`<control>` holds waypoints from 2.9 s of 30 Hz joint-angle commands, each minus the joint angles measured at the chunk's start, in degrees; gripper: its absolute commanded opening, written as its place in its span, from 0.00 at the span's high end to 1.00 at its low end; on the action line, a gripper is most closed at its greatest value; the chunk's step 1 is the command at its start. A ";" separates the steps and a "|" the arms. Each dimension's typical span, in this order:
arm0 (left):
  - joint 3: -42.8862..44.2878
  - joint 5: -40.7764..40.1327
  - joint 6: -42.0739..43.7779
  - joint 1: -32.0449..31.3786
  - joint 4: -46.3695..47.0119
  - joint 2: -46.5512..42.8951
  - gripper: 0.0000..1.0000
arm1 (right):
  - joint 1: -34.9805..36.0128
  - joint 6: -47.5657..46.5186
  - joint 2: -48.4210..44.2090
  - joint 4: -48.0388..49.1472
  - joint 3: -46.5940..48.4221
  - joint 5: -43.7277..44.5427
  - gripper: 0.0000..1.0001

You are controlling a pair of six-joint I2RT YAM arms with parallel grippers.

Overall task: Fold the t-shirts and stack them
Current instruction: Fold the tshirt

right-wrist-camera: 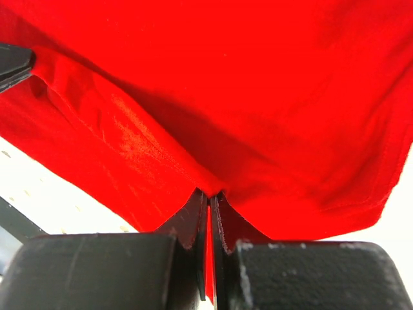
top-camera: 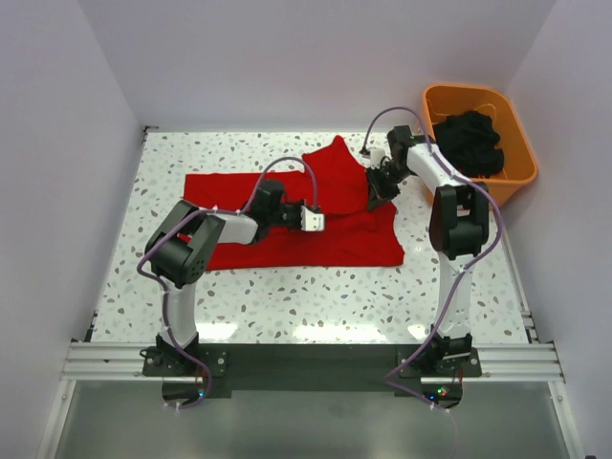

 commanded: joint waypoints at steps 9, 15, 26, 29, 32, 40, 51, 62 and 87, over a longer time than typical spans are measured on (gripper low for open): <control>2.12 -2.30 -2.08 1.09 2.61 0.81 1.00 | 1.31 -0.36 2.07 0.61 4.60 1.94 1.00; 3.25 -4.14 -5.75 1.26 1.73 0.55 1.00 | 1.66 -0.36 2.68 1.39 5.39 4.39 0.95; 18.90 -18.38 -22.81 4.41 -19.60 -1.36 0.55 | 1.57 -3.86 -2.93 -0.79 8.47 13.53 0.44; 19.70 -12.25 -28.26 9.85 -31.28 -6.37 0.54 | 1.66 -6.95 -7.50 -3.70 5.23 13.63 0.46; 20.22 -7.40 -28.19 14.95 -46.22 -10.68 0.54 | 2.10 -10.64 -11.11 -8.00 0.67 12.14 0.50; 16.45 -4.39 -14.83 31.82 -79.03 -16.76 0.55 | 5.88 -13.28 -16.56 -7.75 -14.02 15.03 0.55; 0.28 -23.80 -11.92 39.41 -69.04 -16.33 0.60 | 7.02 -16.27 -12.17 0.60 -22.20 24.08 0.63; -10.17 -28.75 -9.99 43.01 -68.75 -18.43 0.64 | 10.45 -18.82 -16.82 3.69 -34.68 27.26 0.64; 45.16 -7.57 -27.56 44.15 -60.24 3.09 0.36 | 1.22 2.26 11.64 5.77 29.90 11.08 0.52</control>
